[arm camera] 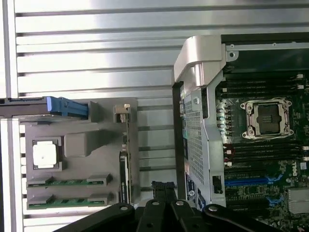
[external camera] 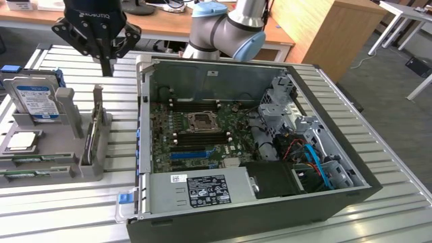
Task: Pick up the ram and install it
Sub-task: 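Reach for the ram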
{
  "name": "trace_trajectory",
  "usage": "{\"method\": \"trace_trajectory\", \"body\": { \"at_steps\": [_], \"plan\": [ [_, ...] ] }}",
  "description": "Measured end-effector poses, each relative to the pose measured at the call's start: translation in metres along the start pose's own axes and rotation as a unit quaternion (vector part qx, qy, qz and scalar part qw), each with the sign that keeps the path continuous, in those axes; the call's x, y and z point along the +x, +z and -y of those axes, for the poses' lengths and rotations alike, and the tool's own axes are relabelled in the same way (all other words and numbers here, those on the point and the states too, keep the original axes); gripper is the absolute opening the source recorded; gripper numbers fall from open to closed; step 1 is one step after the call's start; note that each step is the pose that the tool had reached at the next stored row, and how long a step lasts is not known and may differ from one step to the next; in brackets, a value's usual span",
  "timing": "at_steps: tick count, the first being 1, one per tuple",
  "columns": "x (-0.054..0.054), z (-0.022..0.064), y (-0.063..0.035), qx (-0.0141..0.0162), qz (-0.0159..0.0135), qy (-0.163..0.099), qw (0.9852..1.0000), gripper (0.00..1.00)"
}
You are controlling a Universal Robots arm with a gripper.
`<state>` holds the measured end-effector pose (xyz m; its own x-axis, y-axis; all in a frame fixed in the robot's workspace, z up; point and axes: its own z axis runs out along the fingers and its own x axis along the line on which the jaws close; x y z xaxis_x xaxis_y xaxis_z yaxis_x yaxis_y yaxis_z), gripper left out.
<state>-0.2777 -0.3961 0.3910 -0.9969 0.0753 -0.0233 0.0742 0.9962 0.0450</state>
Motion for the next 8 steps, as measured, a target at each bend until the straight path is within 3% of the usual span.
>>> {"method": "trace_trajectory", "body": {
  "at_steps": [8],
  "plan": [
    [0.021,-0.0004,0.0008,0.0,0.0,0.0,1.0,0.11]
  ]
}}
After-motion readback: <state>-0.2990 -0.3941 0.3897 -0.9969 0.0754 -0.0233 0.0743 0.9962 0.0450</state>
